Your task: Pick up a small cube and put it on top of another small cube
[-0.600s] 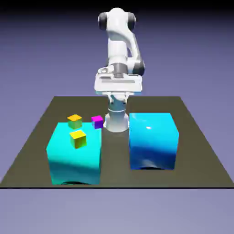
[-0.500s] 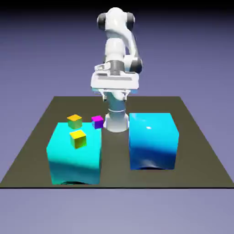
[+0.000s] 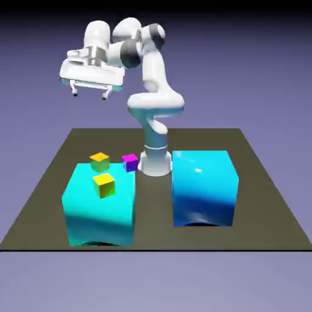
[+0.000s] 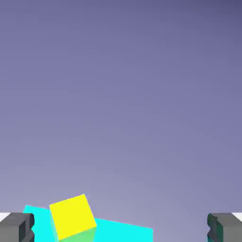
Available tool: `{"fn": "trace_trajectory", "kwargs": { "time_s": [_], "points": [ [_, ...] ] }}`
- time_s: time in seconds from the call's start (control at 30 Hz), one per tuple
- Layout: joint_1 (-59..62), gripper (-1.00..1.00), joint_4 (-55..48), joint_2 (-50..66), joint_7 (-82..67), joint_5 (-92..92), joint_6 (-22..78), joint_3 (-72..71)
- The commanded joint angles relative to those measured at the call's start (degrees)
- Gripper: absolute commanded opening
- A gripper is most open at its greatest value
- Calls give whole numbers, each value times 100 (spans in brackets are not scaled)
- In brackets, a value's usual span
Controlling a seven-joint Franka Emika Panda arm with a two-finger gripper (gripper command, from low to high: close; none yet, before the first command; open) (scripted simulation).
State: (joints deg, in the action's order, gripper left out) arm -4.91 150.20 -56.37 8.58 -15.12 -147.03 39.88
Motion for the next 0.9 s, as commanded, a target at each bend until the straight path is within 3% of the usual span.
{"fn": "trace_trajectory", "kwargs": {
  "time_s": [0.0,0.87],
  "points": [
    [-22,0,-56,-124,-177,-79,141,208],
    [-593,0,-1518,-3333,-4762,-2125,3792,5607]
  ]
}}
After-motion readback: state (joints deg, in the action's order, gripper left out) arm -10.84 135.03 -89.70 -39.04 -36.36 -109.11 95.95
